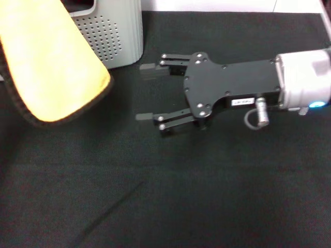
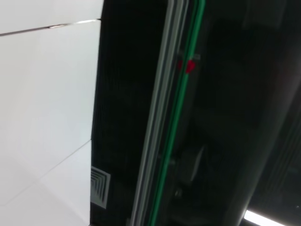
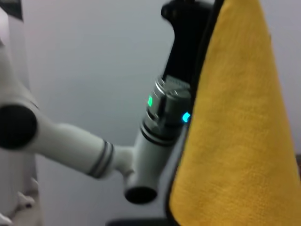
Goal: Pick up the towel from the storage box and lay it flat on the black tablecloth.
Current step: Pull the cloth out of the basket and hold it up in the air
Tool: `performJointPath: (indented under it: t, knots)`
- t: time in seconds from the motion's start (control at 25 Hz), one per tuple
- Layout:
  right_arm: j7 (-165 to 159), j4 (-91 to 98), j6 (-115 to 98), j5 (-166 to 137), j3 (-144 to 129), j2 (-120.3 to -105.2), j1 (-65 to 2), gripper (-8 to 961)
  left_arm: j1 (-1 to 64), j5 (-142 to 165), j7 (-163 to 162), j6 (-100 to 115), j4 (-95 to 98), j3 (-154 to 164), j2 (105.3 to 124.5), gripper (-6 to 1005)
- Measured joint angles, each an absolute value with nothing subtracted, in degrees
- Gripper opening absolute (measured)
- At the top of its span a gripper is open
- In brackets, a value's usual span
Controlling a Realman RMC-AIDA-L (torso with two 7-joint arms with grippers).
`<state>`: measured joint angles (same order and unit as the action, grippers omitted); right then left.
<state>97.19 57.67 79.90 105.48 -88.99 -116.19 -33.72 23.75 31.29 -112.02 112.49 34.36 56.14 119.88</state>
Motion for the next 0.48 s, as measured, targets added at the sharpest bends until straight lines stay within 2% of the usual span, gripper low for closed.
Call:
performJointPath:
  t: [0.48]
  knots:
    - [104.89,66.87,59.09,104.46,-106.38,-116.19,-29.6,869,25.39,33.34,-110.58,112.14,29.41,56.34,119.88,13]
